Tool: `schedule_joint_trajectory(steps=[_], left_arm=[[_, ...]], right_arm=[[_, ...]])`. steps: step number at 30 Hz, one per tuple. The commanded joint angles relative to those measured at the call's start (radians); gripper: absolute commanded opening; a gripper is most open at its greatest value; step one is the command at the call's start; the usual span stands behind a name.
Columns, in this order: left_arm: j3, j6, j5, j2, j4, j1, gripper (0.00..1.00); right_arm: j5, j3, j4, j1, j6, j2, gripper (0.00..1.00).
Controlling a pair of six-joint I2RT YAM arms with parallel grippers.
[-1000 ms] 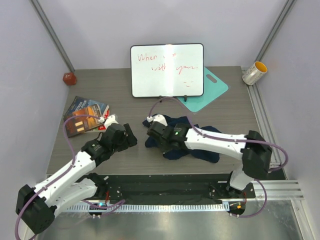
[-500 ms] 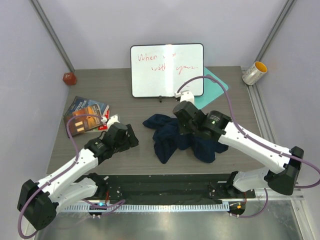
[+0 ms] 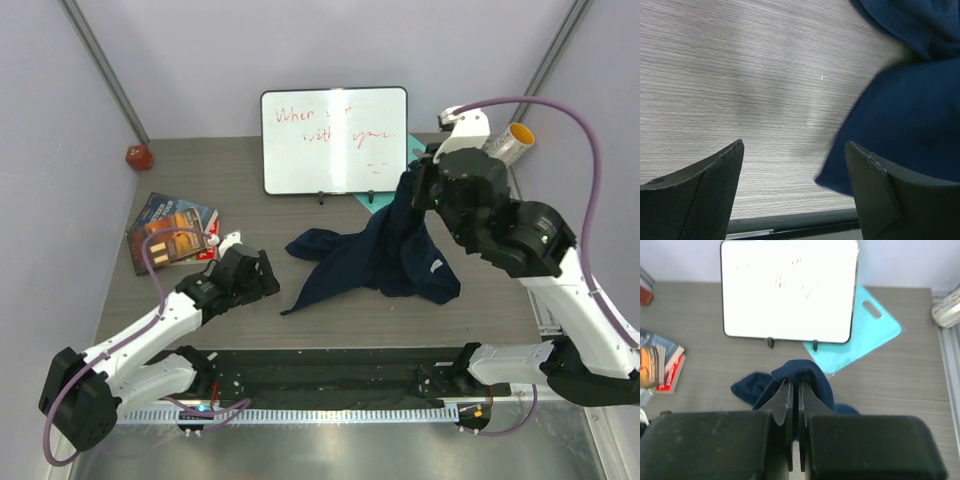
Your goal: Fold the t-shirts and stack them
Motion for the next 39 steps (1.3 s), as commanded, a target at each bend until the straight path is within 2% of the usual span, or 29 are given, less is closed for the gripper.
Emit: schedule_joint_trajectory(steps=[1,6,13,15,22,24,28,34,39], left_arm=[[0.035,0.006,0.025,0.024,0.047,0.005,0.82],[0.04,0.007,0.061,0.079,0.068,0.004,0.82],[0.028,0.034,0.164,0.105,0.147,0.004,0.87],[0.024,0.04,0.172,0.113,0.153,0.004,0.87],[0.015,0.063,0.221,0.163,0.193,0.001,0.87],[0.021,0.083,0.302,0.177,0.229,-0.005,0.87],[0.092,0.117,0.29,0.255,0.231,-0.082,0.87],[0.164,0.131,0.324,0.395,0.228,-0.139,0.86],[0.17,0.109,0.338,0.464,0.275,-0.186,0.86]], right_arm=[[0.111,0.129,0.012,0.0,-0.097,0.008,0.01],[0.125,0.212,0.014,0.0,-0.128,0.025,0.01],[0.113,0.111,0.022,0.0,-0.104,0.015,0.01],[0.15,0.094,0.026,-0.001,-0.117,0.014,0.01],[0.222,0.127,0.046,0.0,-0.165,0.0,0.01],[0.225,0.114,0.048,0.002,-0.162,-0.005,0.01],[0.211,0.078,0.051,0.0,-0.139,-0.009,0.01],[0.2,0.041,0.051,0.0,-0.13,-0.014,0.01],[0.2,0.038,0.052,-0.003,-0.136,-0.015,0.01]])
